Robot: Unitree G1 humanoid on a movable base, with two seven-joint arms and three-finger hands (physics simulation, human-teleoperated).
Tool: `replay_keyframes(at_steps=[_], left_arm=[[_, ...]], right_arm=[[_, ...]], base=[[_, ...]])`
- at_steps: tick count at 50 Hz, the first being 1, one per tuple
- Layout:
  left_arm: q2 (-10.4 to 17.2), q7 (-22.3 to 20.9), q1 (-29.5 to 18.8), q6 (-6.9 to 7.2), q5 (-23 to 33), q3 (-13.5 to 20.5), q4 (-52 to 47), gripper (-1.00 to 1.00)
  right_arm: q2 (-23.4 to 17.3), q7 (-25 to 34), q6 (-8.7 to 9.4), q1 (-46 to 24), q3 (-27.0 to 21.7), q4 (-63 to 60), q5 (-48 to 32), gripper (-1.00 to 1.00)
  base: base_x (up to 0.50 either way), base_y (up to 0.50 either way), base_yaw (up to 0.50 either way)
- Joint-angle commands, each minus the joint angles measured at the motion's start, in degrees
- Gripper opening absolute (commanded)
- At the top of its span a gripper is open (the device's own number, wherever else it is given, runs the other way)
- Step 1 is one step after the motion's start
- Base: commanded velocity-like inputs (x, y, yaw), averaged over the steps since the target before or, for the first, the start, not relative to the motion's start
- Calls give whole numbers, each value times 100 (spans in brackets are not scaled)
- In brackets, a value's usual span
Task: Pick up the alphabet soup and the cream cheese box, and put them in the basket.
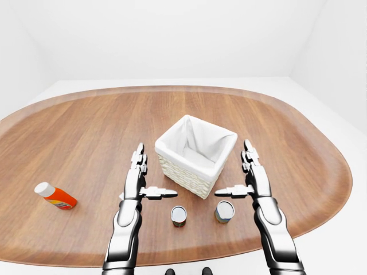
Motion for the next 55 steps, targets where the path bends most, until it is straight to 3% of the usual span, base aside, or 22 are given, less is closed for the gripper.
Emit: replay_keyframes(at_steps=[1, 11, 18, 25, 27, 29, 32, 33, 43, 55], left_arm=[[53, -5, -15, -13, -8, 17, 40, 100], [57, -6, -34, -15, -29, 32, 62, 100], [60, 12, -30, 6, -47, 53, 30, 100], [65, 0, -39, 47, -79, 60, 6, 100], [64, -1, -35, 78, -88, 60, -30, 100], [63, 0, -36, 65, -91, 64, -15, 100], [66, 1, -43, 65, -105, 73, 2, 100], [69, -32, -123, 122, -259, 154, 23, 100], [80, -19, -113, 134, -290, 139, 1, 100], [81, -8, -115, 178, -300, 137, -50, 100]], right_arm=[[32, 25, 0, 147, 168, -40, -416, 100], [89, -250, 0, 544, 267, -585, -1210, 100], [79, -449, 0, 1450, 833, -997, -1794, 100], [22, -687, -26, 1787, 615, -819, -1836, 100], [-23, -675, -140, 1987, 622, -744, -1975, 100], [2, -632, -73, 2065, 641, -851, -2050, 100], [-10, -624, -139, 2209, 611, -888, -2105, 100], [-86, -886, -434, 2428, 518, -149, -2212, 100], [21, -804, -562, 2491, 390, -15, -2253, 100], [52, -687, -452, 2191, 428, 272, -2266, 100]], base=[[0, 0, 0], [0, 0, 0], [0, 0, 0], [0, 0, 0], [0, 0, 0], [0, 0, 0], [0, 0, 0], [0, 0, 0], [0, 0, 0], [0, 0, 0]])
